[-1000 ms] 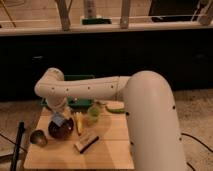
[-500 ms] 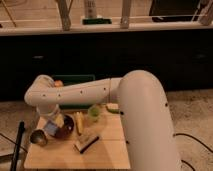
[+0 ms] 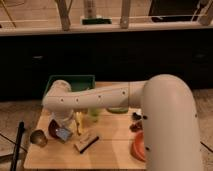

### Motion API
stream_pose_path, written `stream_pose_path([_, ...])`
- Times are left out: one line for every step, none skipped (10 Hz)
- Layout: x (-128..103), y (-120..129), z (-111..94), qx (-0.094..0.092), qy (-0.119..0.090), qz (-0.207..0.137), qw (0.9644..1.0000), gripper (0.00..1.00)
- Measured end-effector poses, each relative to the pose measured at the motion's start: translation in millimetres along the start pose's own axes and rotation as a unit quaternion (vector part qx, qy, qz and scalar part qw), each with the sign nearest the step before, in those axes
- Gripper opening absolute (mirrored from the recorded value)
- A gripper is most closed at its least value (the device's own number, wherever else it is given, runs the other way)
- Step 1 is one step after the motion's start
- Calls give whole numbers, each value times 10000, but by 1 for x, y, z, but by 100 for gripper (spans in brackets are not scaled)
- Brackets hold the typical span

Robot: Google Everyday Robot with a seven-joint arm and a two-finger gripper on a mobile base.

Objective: Wipe purple bowl with sponge

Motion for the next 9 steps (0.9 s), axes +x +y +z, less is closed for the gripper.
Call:
stream_pose_path([10, 1, -2, 7, 36, 89, 10000, 0])
stream_pose_path([23, -4, -4, 18, 93, 152, 9998, 0])
stream_pose_path([35, -12, -6, 24, 163, 192, 9997, 0])
stream_pose_path([43, -25, -7, 64, 210, 209, 9995, 0])
stream_pose_path([47, -35, -7, 82, 233, 218, 9995, 0])
stream_pose_path([48, -48, -6, 102, 266, 191, 9994, 0])
stream_pose_path([42, -62, -5, 134, 257, 100, 9995, 0])
stream_pose_path([35, -75, -3, 159, 237, -22, 9996, 0])
stream_pose_path([26, -88, 0, 179, 223, -197, 9994, 0])
